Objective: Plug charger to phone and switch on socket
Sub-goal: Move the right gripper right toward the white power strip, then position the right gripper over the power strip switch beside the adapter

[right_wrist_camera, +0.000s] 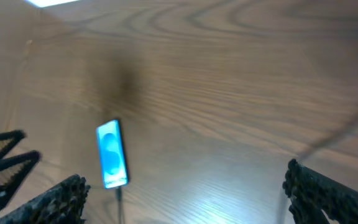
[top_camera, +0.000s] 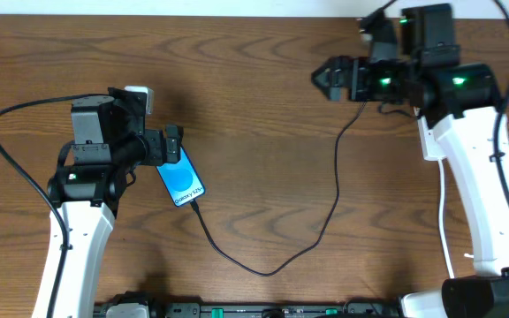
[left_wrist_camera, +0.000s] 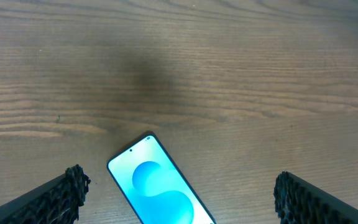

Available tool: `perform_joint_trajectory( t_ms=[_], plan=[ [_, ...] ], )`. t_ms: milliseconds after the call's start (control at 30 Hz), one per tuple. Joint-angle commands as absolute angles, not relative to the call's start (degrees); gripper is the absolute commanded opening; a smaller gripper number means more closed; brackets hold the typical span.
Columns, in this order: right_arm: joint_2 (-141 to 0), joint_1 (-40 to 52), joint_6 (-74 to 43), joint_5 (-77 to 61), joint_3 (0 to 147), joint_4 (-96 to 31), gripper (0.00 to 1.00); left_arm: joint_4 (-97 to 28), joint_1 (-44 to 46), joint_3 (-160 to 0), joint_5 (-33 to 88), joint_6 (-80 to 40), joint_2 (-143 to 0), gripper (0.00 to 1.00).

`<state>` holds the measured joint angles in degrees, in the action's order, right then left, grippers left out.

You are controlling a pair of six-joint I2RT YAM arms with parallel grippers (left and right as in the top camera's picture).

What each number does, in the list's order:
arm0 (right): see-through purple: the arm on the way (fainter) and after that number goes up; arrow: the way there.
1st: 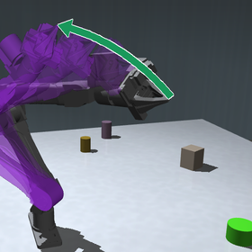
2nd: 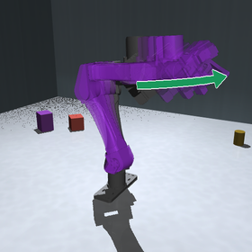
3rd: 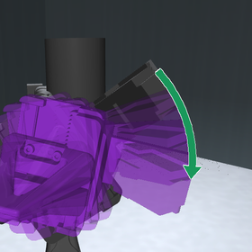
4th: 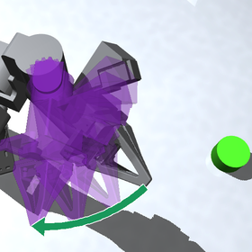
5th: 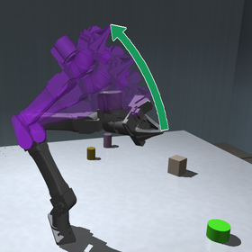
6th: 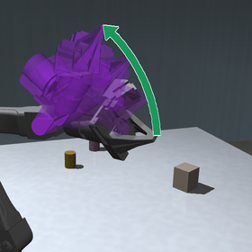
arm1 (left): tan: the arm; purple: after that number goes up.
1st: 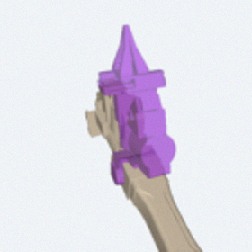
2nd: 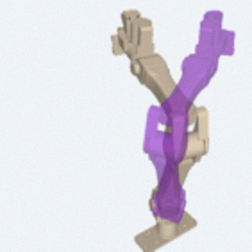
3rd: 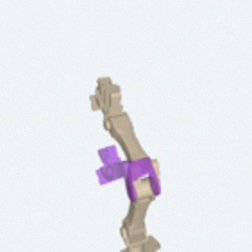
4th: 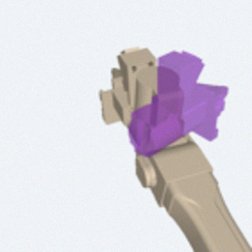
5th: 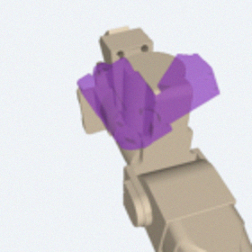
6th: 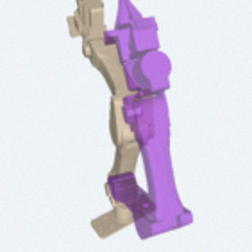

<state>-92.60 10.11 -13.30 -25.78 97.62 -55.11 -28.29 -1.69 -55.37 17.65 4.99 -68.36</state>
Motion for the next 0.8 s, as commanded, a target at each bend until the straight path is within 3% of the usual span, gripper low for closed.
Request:
perform_joint_trajectory(
  t_ms=[0, 367, 767],
  plan=[
    [-92.09, 3.33, -9.96, -25.89, 98.91, -58.11, 0.99, -28.27, -1.52, -56.86, 17.04, 6.2, -68.1, 0.98],
    [-92.14, -14.06, 1.26, -24.14, 98.87, -67.0, 0.99, -28.27, -1.52, -56.86, 17.04, 6.2, -68.1, 0.98],
    [-95.35, -22.65, 5.72, -21.15, 98.76, -66.92, 0.99, -28.27, -1.52, -56.86, 17.04, 6.2, -68.1, 0.98]
  ],
)
